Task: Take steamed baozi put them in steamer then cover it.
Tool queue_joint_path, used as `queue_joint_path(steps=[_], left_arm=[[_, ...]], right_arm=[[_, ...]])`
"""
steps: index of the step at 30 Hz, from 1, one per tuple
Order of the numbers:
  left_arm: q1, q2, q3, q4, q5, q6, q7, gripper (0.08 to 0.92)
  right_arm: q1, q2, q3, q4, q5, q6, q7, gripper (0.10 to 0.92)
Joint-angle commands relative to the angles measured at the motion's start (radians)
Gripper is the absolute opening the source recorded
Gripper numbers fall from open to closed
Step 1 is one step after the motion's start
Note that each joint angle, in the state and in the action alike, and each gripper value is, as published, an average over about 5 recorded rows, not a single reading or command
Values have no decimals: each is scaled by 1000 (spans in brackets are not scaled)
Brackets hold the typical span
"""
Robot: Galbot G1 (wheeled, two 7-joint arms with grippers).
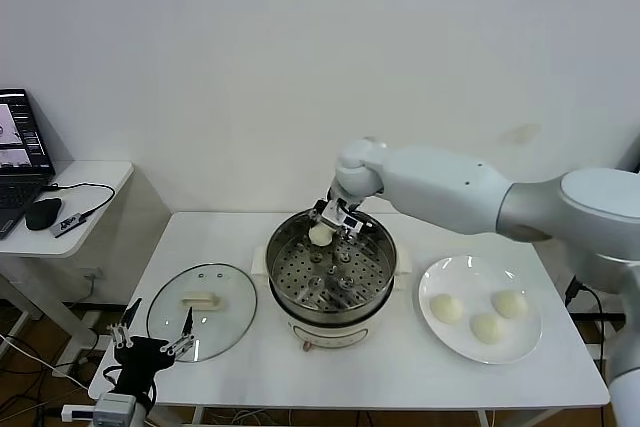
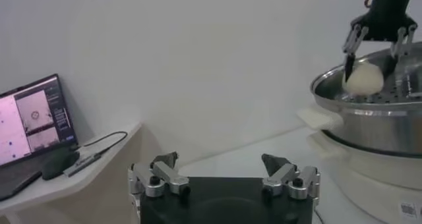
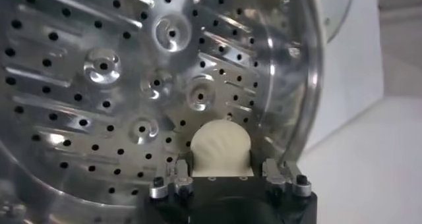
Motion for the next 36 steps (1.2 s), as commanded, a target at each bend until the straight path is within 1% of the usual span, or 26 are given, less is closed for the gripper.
queue_joint_path(steps=[1,7,10,14,18,22,27,32,36], left_arm=[[0,2,0,1,1,0,0,823],[-3,5,4,2,1,1,2,823],[-4,5,7,2,2,1,2,823],[-6,5,10,0,3,2,3,823],[-9,10,11,-4,3,3,4,823],[-12,20,12,-8,1,5,7,823],[-14,39,12,-15,-10,4,10,823],[-32,63,9,-11,-38,2,10,823],[-44,85,3,-9,-59,1,13,823]], right_arm=[[-41,40,-6,-63,-100,81,18,548],[-42,33,-6,-51,-77,80,19,551],[-27,27,-8,-33,-53,79,20,579],[20,8,-14,5,-2,61,3,679],[105,-41,-27,91,139,-40,-63,786],[178,-109,-34,187,248,-155,-121,820],[262,-254,-47,329,359,-329,-153,823],[309,-453,-69,478,406,-515,-158,823],[324,-631,-97,572,416,-589,-160,823]])
